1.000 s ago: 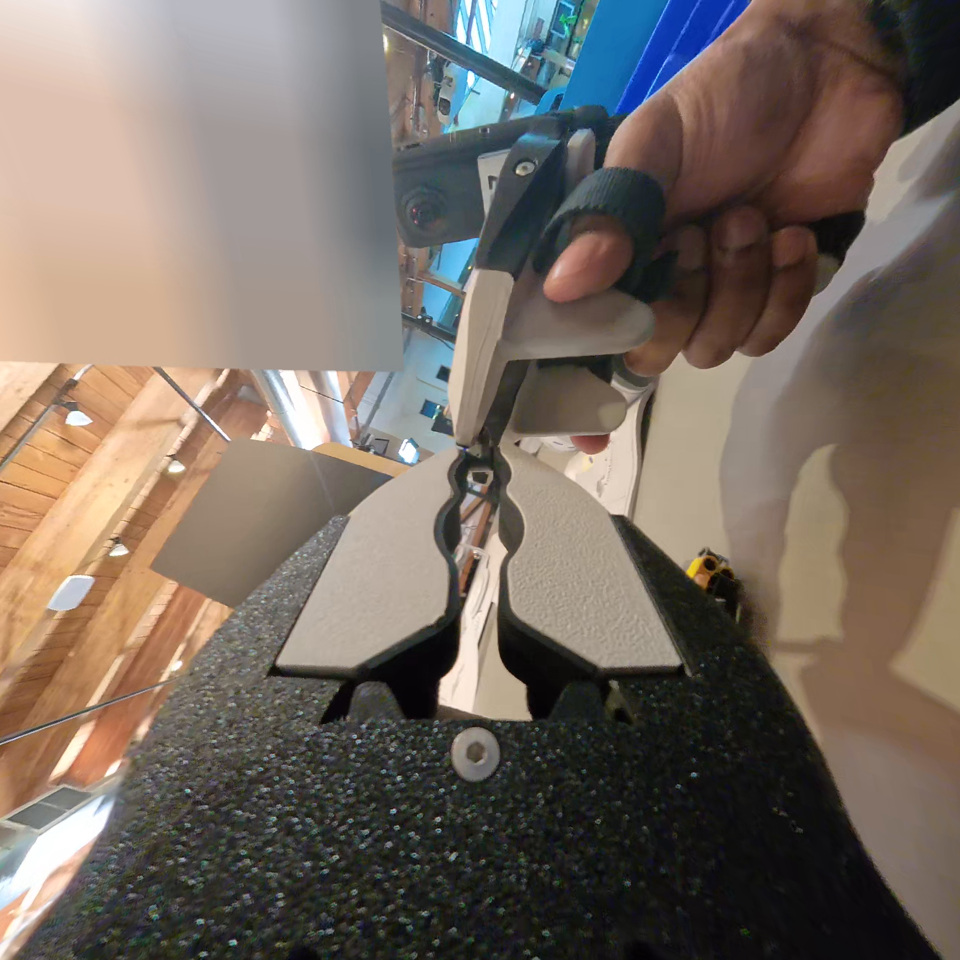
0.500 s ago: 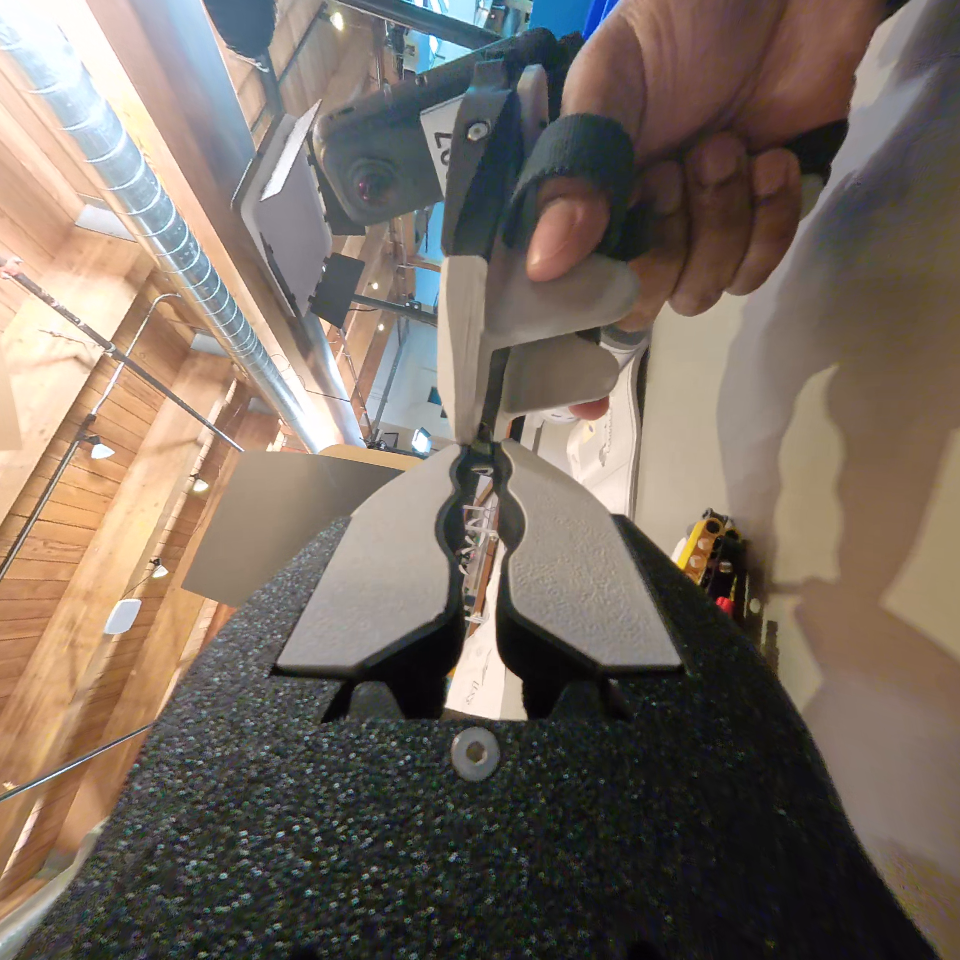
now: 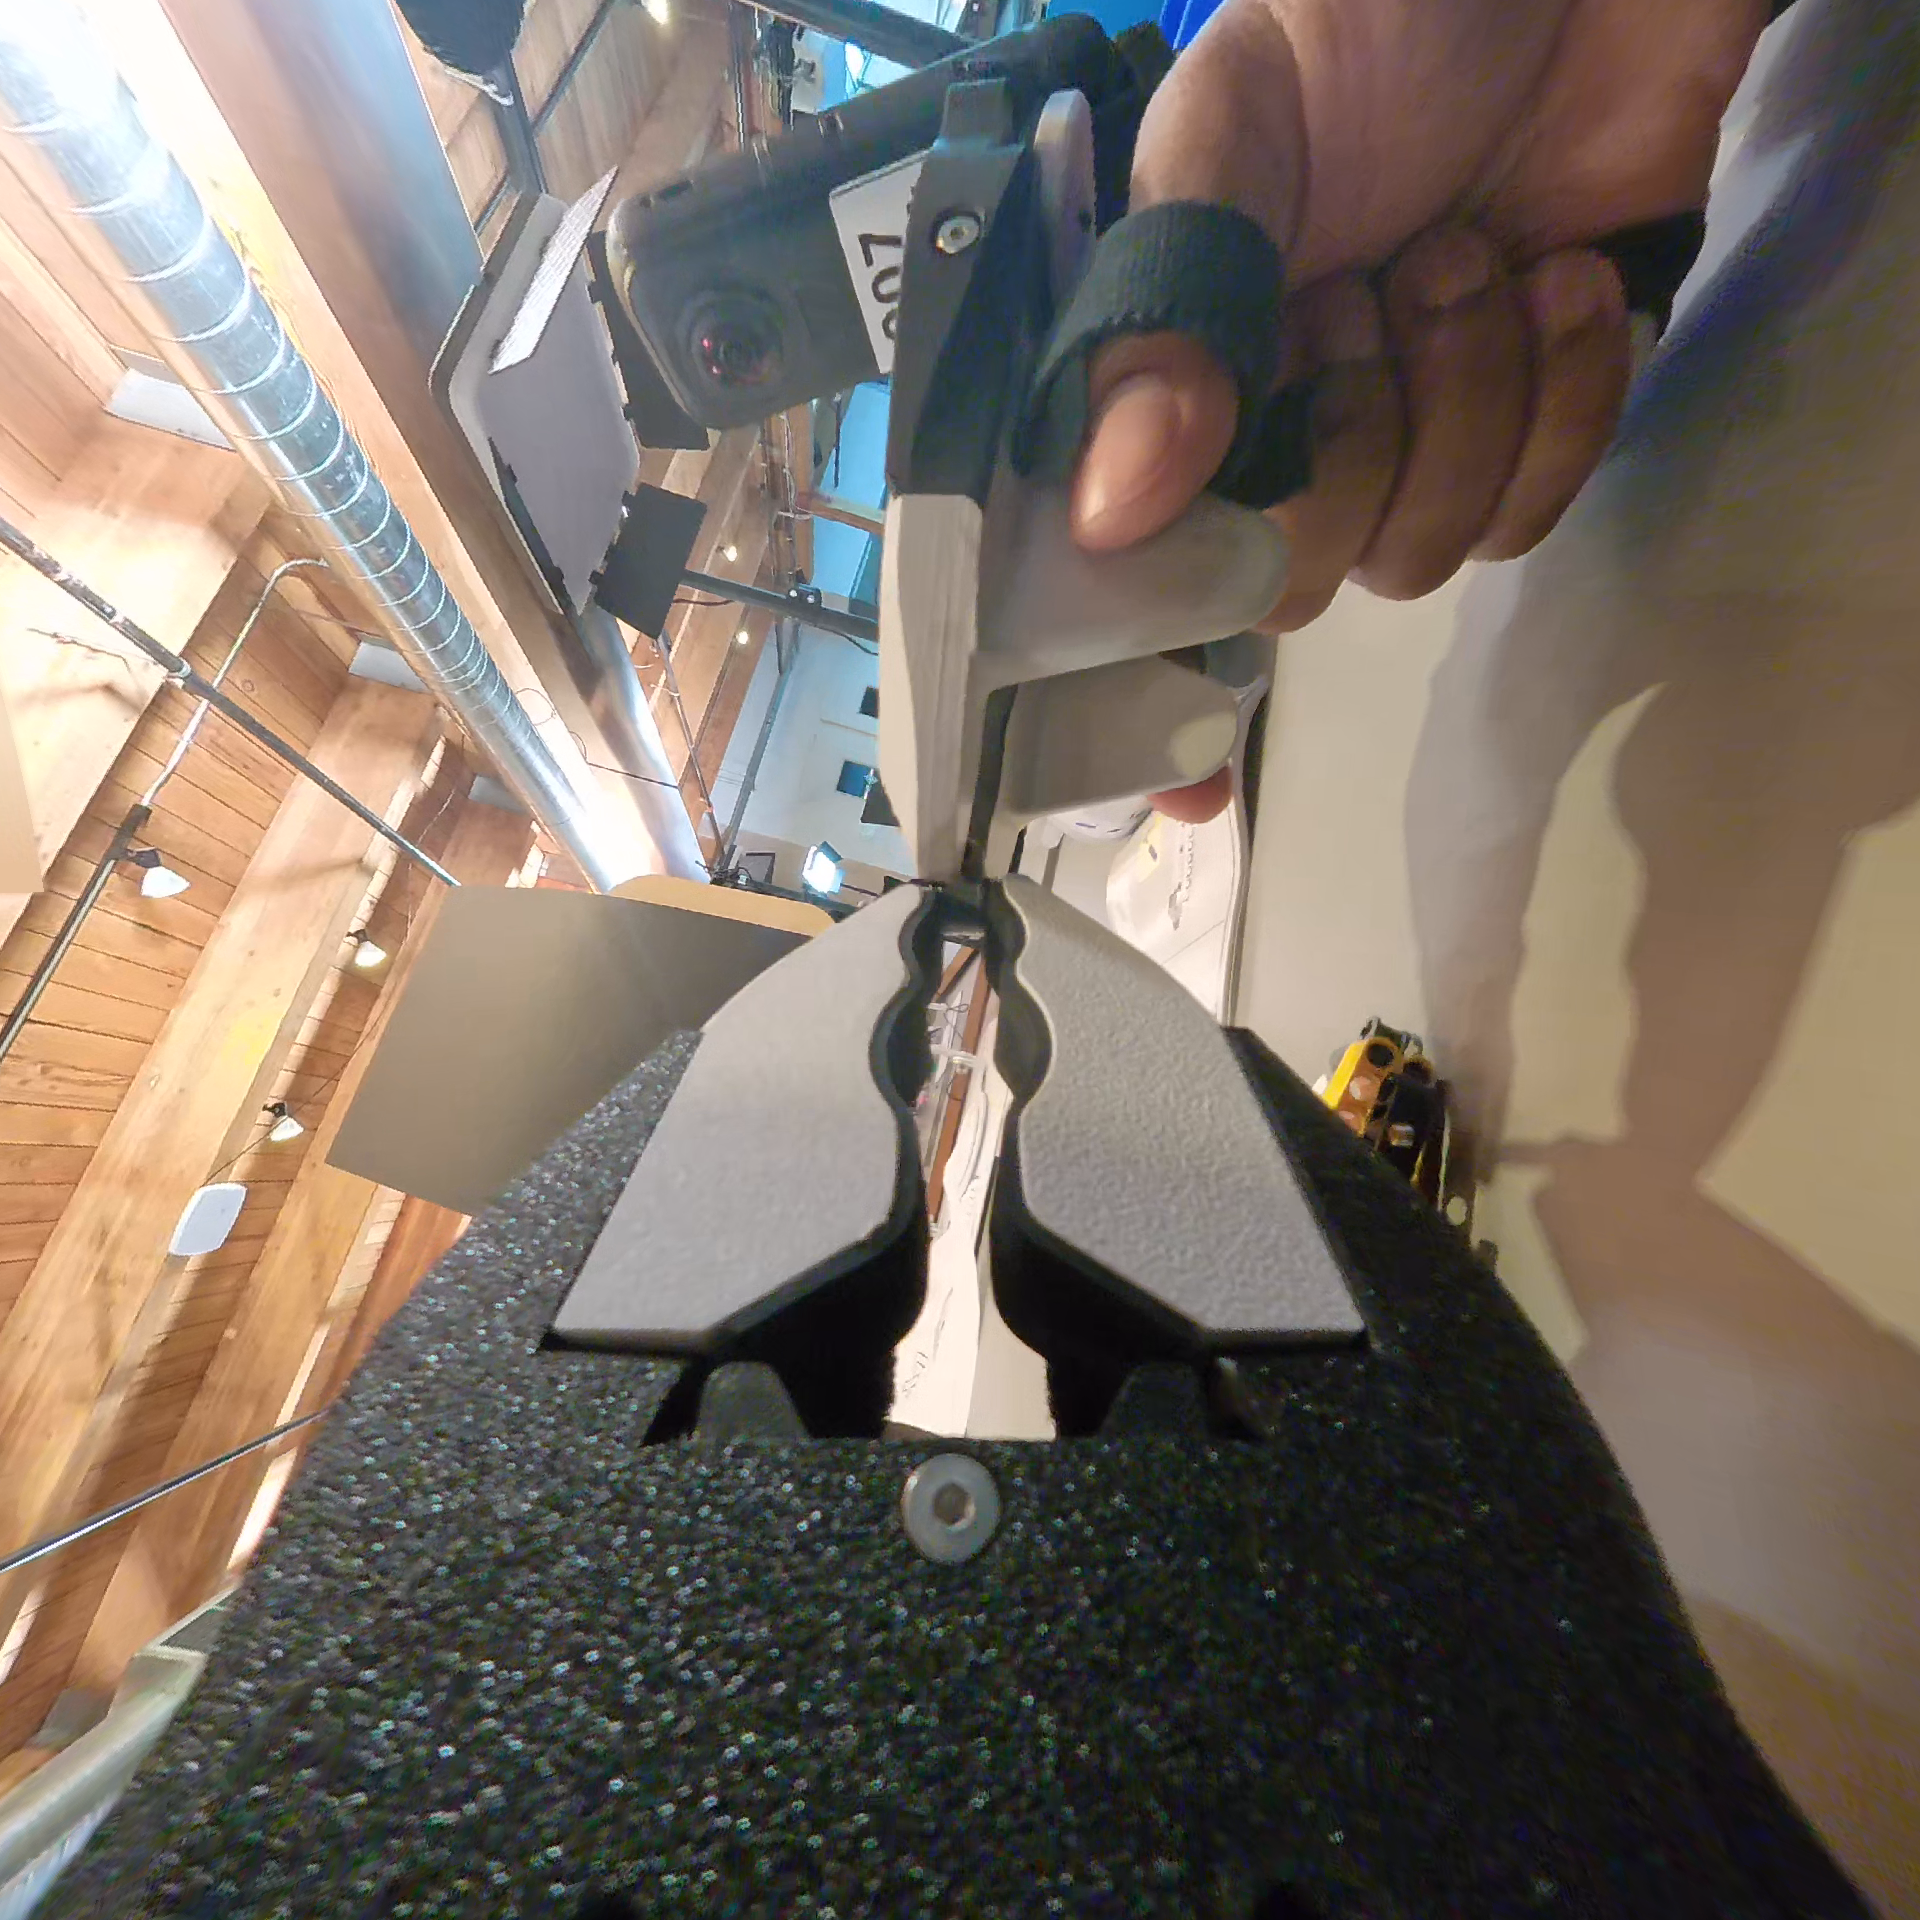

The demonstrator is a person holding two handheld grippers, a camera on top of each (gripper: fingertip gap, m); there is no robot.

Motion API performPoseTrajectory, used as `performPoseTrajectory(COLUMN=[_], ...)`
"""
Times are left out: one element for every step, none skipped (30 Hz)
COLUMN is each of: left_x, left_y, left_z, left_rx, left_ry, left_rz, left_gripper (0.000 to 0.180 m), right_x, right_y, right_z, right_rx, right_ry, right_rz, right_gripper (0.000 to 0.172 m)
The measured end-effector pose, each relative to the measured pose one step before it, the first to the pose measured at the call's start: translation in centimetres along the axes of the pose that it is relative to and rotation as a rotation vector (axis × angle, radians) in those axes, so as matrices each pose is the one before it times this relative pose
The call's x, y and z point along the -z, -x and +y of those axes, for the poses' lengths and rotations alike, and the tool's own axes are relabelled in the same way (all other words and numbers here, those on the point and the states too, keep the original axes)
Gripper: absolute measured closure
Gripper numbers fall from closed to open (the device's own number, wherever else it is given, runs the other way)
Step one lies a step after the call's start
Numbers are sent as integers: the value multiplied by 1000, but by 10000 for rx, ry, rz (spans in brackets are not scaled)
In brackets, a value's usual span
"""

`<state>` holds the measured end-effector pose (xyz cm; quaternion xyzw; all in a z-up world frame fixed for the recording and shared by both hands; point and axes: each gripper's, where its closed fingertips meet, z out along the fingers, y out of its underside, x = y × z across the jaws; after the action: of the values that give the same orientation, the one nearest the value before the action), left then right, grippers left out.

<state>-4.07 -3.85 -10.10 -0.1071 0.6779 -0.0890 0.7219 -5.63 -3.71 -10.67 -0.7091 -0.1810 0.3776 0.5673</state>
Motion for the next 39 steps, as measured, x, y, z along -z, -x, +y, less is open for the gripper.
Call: performPoseTrajectory(left_x=[-11, -24, -6, -15, -10, -13, -30, -16, -26, -8, -21, 6, -14, -20, 1, -11, -4, 1, 2, 11, 10, 3, -3, -4, -19, -9, -10, -8, -9, -9, -26, -19, -26, -16, -28, -25, -6, -22, -17], left_y=[-2, -19, -11, -75, -30, -51, -47, 24, 16, -24, -32, 37, 18, -10, 2, 13, 14, 28, -5, -16, -3, -18, -2, 19, 20, -2, 22, 5, -21, 11, 7, 7, -13, -21, -35, -7, -1, -35, -17], left_z=[-2, 38, 7, 30, 20, 11, 20, 32, 27, 17, 30, 21, 21, 29, 22, 6, 21, -1, 16, 17, 16, 12, 17, 6, -1, 20, 14, 14, 21, 12, 30, 17, 18, 8, 25, 33, 7, 28, 34], left_rx=[14, 9, 22, 6, 24, 20, 13, 23, 25, -1, 3, 0, 1, 3, 6, -2, 6, 14, -12, -5, 6, 14, -3, -4, 2, 5, 7, 1, -2, 15, 9, 5, 7, 7, -3, -1, 3, -4, 5], left_ry=[-1, 35, 5, 20, 13, 9, 14, 32, 34, -9, 12, 9, 10, 14, 15, 0, 9, 14, 3, 1, 25, 17, -4, 20, 2, 14, 26, 4, 15, 3, 33, 15, 31, 4, 4, 33, 6, 11, 18], left_rz=[-7, -3, -4, 38, 2, 27, 20, -35, -16, 26, 9, -26, -13, 0, -13, 0, -13, -34, 5, 3, -13, 3, 0, -18, -10, -10, -27, -2, 9, -15, -16, -10, -1, 4, 24, -7, -2, 15, 4], left_gripper=[170, 170, 170, 170, 170, 170, 170, 170, 170, 170, 170, 170, 170, 170, 170, 170, 170, 169, 169, 170, 170, 169, 170, 170, 170, 170, 170, 170, 170, 170, 170, 170, 170, 170, 170, 170, 170, 170, 170], right_x=[14, 22, 7, 3, 12, 4, 0, -15, -6, 0, -4, -10, -7, -5, -11, -9, 4, -3, -7, -18, -8, 2, -9, 0, -1, -1, -7, -2, -1, -2, 11, 4, 5, 7, 7, -3, 5, -11, 2], right_y=[-9, -17, -15, -37, -17, -25, -34, -31, -13, -36, -18, 0, -21, -20, 0, -4, 4, 9, 7, 10, 3, 14, 3, 14, 3, -7, 10, 4, -1, 15, 2, 9, 14, 11, 10, 22, 24, 13, 21], right_z=[30, 15, 36, 64, 47, 41, 19, -10, -3, 32, 7, -21, -10, 3, -5, -16, -13, -13, -1, 13, 11, 7, 4, -21, -23, -21, -18, 3, 2, -11, -11, -2, -2, 23, 24, -5, 10, 30, 5], right_rx=[11, 21, 39, 51, 20, 2, -1, 7, 36, 89, 95, 85, 55, 21, 23, 62, 73, 34, 17, 15, 42, 49, 26, 8, 5, 14, 15, 28, 23, 26, 37, 28, 11, 1, 5, 5, 14, 14, 6], right_ry=[5, -4, 5, 11, -6, -9, -25, -37, -18, 9, -2, -30, -24, -10, -9, -12, -6, -12, -15, -19, -18, 0, -9, -24, -26, -18, -17, -10, -8, -13, -5, -4, -8, -1, -3, -9, 3, 13, 1], right_rz=[30, 43, 58, 68, 51, 40, 43, 56, 60, 82, 91, 80, 66, 46, 37, 54, 59, 41, 38, 39, 46, 46, 31, 16, 25, 36, 28, 34, 30, 28, 28, 22, 8, 3, 11, 2, -5, -2, -9], right_gripper=[146, 146, 146, 146, 146, 146, 146, 146, 146, 146, 146, 146, 146, 146, 145, 146, 146, 146, 146, 146, 146, 146, 146, 146, 146, 146, 146, 146, 146, 146, 146, 146, 146, 146, 146, 146, 146, 146, 146])
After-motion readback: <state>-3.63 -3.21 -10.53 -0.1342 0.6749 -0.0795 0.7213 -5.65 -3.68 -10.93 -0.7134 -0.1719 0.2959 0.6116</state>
